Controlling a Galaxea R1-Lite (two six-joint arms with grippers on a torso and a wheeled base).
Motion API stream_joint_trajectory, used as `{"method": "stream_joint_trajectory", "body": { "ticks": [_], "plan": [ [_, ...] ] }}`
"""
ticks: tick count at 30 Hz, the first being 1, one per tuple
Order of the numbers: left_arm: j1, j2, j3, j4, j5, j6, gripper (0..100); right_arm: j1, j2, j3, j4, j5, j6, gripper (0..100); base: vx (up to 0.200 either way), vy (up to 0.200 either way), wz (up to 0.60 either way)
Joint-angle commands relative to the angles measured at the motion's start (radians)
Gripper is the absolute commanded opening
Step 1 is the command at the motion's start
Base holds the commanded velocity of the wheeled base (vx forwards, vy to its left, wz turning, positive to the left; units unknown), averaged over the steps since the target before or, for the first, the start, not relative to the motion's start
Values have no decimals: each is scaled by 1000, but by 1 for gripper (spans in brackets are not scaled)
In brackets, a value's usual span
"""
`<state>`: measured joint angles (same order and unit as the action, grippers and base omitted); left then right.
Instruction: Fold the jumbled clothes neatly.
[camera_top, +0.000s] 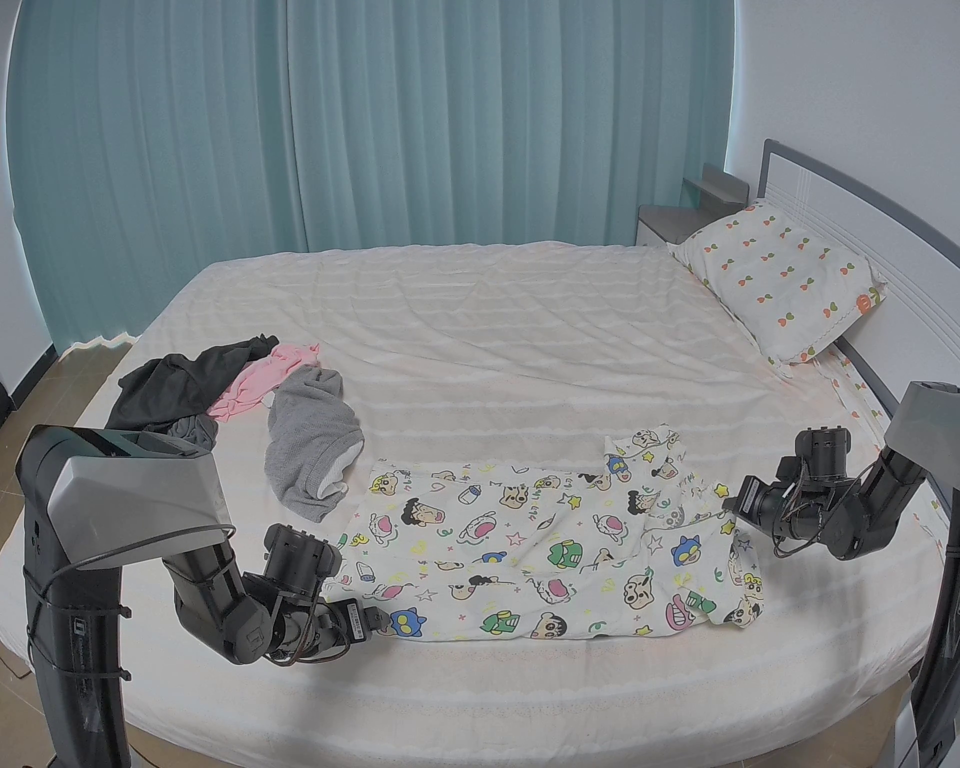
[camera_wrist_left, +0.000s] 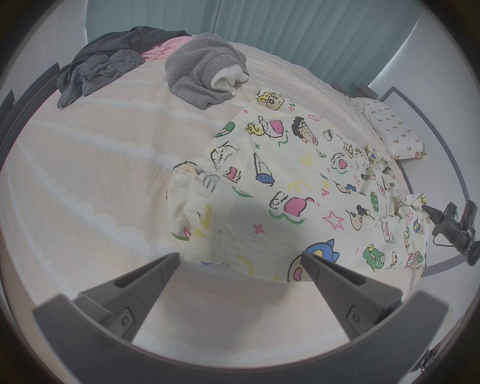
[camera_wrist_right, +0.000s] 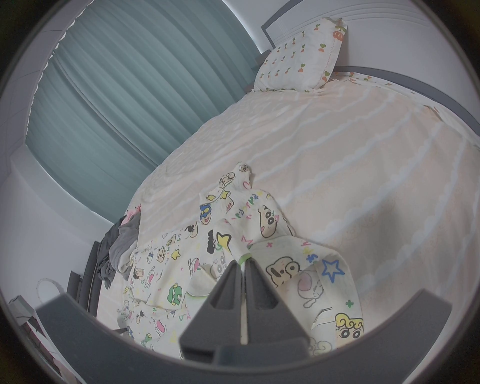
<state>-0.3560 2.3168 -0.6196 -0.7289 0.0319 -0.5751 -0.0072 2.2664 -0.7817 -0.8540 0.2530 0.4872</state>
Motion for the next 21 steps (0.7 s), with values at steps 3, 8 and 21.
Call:
{"method": "stream_joint_trajectory", "body": {
  "ticks": [3,8,21],
  "plan": [
    [0,0,0,0,0,1,100,-14,10,76,-103,106,-59,0,0,0,0],
    [0,0,-2,2,0,3,100,-7,47,84,-267,114,-68,0,0,0,0],
    [0,0,0,0,0,4,100,-27,85,223,-539,315,-136,0,0,0,0]
  ]
}}
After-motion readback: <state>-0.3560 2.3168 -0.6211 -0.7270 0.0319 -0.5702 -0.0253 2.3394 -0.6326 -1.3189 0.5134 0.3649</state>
